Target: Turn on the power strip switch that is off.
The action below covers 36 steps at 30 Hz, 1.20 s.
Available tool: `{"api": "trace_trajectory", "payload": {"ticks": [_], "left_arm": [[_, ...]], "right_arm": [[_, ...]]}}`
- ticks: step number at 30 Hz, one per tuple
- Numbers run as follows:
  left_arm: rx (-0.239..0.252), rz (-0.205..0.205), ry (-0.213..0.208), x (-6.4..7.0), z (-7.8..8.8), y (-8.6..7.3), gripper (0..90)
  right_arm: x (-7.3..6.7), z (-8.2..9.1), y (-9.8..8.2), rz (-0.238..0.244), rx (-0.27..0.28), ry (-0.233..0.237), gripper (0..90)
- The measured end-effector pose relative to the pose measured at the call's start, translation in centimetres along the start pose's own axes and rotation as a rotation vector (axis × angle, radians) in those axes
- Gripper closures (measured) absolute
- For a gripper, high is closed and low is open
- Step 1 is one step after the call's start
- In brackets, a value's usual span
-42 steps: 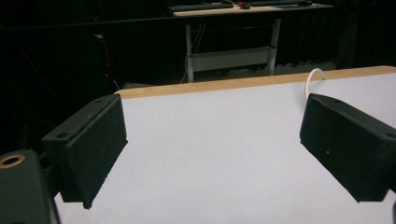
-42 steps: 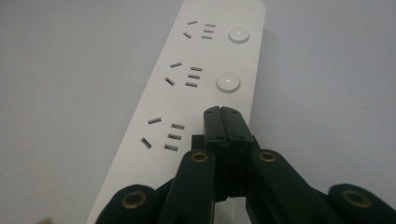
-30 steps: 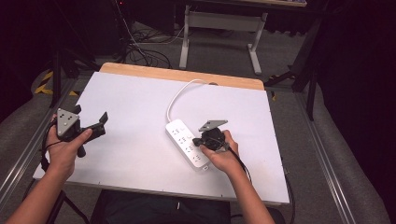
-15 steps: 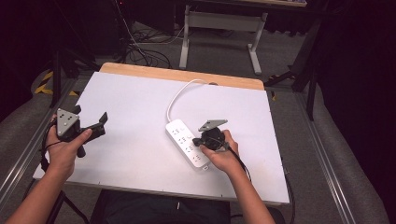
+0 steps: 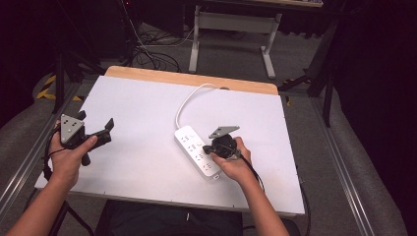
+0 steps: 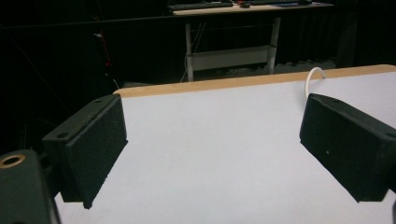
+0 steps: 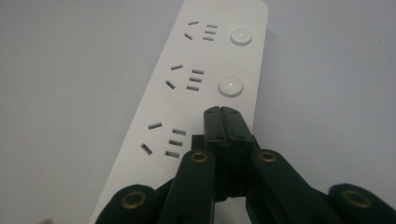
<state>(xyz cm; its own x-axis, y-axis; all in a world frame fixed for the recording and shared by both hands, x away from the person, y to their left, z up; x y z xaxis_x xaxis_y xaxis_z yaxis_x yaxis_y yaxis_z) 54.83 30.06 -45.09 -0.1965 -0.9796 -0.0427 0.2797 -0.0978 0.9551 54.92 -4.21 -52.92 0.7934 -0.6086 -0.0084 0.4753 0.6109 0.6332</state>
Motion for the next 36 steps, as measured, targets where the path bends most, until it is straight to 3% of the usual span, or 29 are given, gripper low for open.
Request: {"api": "trace_trajectory", "payload": {"ticks": [27, 36], "left_arm": [[0.0, 0.005, -0.002, 0.01, -0.05, 0.01, 8.0], [0.001, -0.002, -0.005, 0.12, -0.09, 0.02, 8.0]], "right_arm": [[-0.12, 0.02, 0.08, 0.012, -0.008, -0.016, 90.0], [-0.42, 0.05, 0.21, 0.017, -0.004, -0.001, 90.0]]}}
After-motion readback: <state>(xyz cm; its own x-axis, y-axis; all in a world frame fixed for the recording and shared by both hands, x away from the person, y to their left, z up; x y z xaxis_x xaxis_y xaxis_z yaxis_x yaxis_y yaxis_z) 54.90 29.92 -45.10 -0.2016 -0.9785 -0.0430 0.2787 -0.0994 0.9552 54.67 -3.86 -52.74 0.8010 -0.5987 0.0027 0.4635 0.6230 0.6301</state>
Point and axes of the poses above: each handheld gripper's, and its own axes: z roughly backward along the jaws, y roughly out of its top, x roughly to its right, the point moved 10 cm from there along -z, roughly forward along the jaws, and after that the axes turned 6 degrees about -x, right-handed, at the moved point
